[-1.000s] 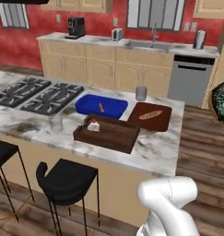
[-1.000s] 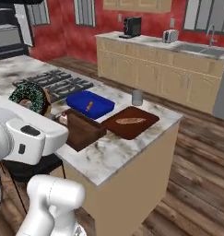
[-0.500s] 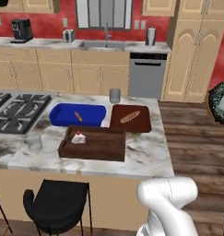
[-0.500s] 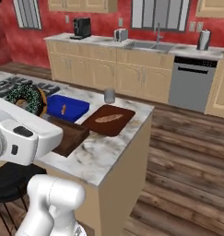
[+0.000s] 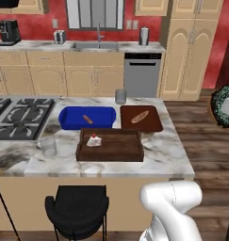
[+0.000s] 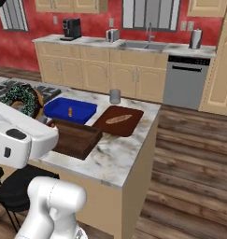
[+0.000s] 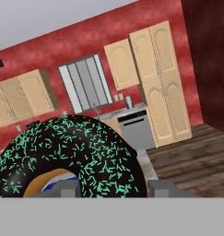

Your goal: Take the cake and donut from the fridge and place them on the empty tray on the dining counter.

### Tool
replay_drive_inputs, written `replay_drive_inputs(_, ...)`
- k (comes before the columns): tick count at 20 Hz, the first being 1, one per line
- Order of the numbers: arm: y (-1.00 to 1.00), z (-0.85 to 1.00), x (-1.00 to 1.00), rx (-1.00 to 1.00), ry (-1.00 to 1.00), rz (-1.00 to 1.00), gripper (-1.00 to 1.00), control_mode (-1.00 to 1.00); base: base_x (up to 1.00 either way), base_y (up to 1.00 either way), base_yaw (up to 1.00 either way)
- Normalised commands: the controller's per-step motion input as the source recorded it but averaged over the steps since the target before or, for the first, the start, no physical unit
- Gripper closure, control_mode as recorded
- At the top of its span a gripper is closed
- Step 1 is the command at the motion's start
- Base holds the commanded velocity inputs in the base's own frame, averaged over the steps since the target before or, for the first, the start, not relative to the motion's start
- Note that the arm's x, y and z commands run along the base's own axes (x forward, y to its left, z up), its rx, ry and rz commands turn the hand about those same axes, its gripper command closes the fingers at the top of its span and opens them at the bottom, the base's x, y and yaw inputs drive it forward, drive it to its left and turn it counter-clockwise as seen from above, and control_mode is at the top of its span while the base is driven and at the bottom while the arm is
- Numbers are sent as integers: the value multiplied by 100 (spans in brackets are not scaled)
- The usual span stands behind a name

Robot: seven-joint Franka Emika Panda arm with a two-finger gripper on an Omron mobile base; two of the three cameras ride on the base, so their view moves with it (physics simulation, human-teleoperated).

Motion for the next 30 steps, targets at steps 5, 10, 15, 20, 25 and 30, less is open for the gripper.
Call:
replay_drive_inputs(5,0,0,0,0,0,0,100,100,90,56,-2)
replay_drive_inputs(10,21,-21,60,14,33,11,100,-100,40,19,2)
replay_drive_inputs(15,72,-31,100,2,79,12,100,-100,0,0,0)
replay_drive_inputs(20,44,-82,64,0,19,7,100,-100,0,0,0)
replay_drive_inputs(25,15,-79,50,7,26,11,100,-100,0,0,0)
replay_drive_inputs(30,20,-87,50,6,23,11,100,-100,0,0,0)
